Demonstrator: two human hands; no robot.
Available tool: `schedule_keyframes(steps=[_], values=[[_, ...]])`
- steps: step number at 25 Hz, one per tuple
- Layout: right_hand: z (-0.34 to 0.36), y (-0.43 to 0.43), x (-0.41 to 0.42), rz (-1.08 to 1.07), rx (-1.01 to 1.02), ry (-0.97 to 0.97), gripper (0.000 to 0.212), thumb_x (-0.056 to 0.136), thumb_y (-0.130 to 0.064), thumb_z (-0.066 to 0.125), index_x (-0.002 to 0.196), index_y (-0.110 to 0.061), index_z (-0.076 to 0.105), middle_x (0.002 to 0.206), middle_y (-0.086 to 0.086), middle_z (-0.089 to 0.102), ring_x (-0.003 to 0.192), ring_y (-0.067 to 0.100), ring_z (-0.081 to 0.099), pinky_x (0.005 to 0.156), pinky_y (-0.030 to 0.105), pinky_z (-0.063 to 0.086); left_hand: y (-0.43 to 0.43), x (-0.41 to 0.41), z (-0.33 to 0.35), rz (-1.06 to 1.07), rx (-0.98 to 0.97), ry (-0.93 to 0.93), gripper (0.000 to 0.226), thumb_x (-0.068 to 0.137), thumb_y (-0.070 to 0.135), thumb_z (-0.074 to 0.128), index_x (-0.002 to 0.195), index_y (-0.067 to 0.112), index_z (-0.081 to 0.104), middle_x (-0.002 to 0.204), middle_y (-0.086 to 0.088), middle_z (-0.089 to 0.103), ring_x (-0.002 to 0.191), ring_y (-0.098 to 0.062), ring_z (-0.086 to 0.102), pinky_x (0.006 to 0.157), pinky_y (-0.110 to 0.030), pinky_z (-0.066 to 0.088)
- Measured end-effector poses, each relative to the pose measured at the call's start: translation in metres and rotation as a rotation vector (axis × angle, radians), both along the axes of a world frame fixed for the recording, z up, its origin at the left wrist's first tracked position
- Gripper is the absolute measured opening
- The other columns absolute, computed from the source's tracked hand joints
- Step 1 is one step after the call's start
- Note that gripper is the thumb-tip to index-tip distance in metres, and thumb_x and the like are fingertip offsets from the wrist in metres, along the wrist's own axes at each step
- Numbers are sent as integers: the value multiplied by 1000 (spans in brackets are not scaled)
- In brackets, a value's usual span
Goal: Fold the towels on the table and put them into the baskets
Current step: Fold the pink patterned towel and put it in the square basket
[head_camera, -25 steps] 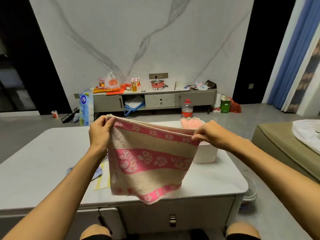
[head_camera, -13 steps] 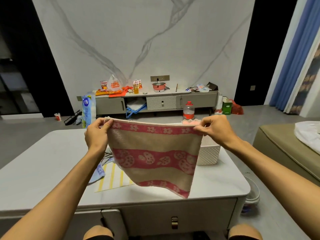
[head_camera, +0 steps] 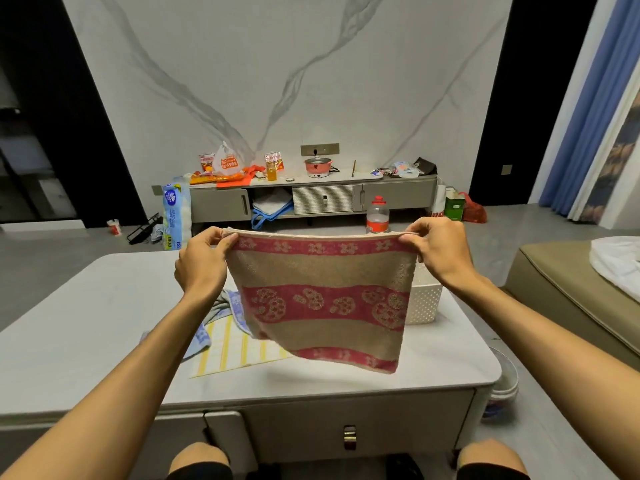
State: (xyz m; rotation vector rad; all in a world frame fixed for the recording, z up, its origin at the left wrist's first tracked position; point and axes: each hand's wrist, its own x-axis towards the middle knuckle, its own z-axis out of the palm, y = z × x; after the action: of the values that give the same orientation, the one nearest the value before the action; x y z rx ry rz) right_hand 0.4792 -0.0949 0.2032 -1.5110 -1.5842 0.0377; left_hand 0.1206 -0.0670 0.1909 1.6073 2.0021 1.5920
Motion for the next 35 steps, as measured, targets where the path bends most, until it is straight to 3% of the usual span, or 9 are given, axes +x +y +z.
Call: schedule_keyframes(steps=[5, 8, 11, 18, 23, 27, 29, 32, 35], values=[[-2, 5, -4, 170, -179, 485, 11, 97, -14, 60, 86, -10, 59, 89, 17, 71, 53, 15, 71, 40, 21, 50, 4, -1, 0, -67, -31, -53, 20, 92, 47, 57, 83, 32, 66, 90, 6, 71, 86, -26, 67, 77, -41, 53], [-5, 6, -7, 207, -123, 660, 8, 97, -14, 58, 93, -8, 61, 96, 17, 72, 78, 18, 75, 62, 28, 61, 5, -4, 1, -187, -18, -130, 19, 95, 42, 56, 80, 32, 64, 88, 3, 70, 84, -25, 66, 67, -44, 60], [-7, 11, -3, 158, -32, 638, 6, 95, -19, 62, 94, -15, 65, 97, 11, 73, 95, 22, 71, 85, 38, 59, 5, -2, 9, -359, -4, -266, 21, 99, 28, 53, 80, 26, 62, 92, -3, 68, 86, -23, 65, 53, -30, 55], [-15, 11, -8, 191, -32, 611, 16, 96, -5, 58, 90, -19, 61, 106, 2, 70, 99, 11, 65, 85, 24, 53, 13, -5, -5, -414, 19, -244, 24, 100, 21, 52, 77, 22, 57, 87, -3, 65, 89, -18, 60, 90, -46, 55], [-29, 13, -5, 112, -92, 579, 13, 98, -11, 56, 89, -20, 59, 99, 9, 71, 90, 21, 70, 81, 38, 59, 16, -9, -13, -270, 6, -81, 22, 95, 35, 56, 74, 30, 59, 81, 7, 66, 83, -21, 62, 74, -48, 57], [-26, 5, -12, 125, -99, 522, 7, 98, -15, 56, 93, -19, 59, 105, 3, 68, 99, 18, 64, 85, 36, 55, 12, -10, -9, -365, 7, -261, 25, 97, 17, 57, 72, 20, 54, 79, -1, 62, 81, -21, 59, 69, -40, 59], [-28, -5, -13, 99, -119, 529, 11, 98, -14, 55, 90, -20, 59, 98, 7, 70, 88, 22, 70, 74, 37, 60, 2, -13, -10, -396, 6, -265, 24, 97, 11, 58, 74, 18, 55, 81, -5, 64, 80, -23, 61, 57, -30, 58], [-31, -26, -18, 50, -88, 544, 5, 98, -15, 57, 94, -14, 61, 89, 10, 73, 59, 22, 72, 45, 29, 53, -16, -20, -17, -408, -4, -196, 9, 95, 9, 60, 90, 15, 65, 88, -12, 68, 75, -23, 65, 50, -29, 57], [-27, -37, -23, 28, -49, 540, 5, 97, -18, 60, 93, -16, 63, 85, 6, 73, 52, 19, 71, 36, 24, 46, -28, -27, -16, -424, 7, -166, 12, 94, 8, 61, 102, 14, 67, 88, -11, 68, 66, -21, 63, 46, -26, 55]])
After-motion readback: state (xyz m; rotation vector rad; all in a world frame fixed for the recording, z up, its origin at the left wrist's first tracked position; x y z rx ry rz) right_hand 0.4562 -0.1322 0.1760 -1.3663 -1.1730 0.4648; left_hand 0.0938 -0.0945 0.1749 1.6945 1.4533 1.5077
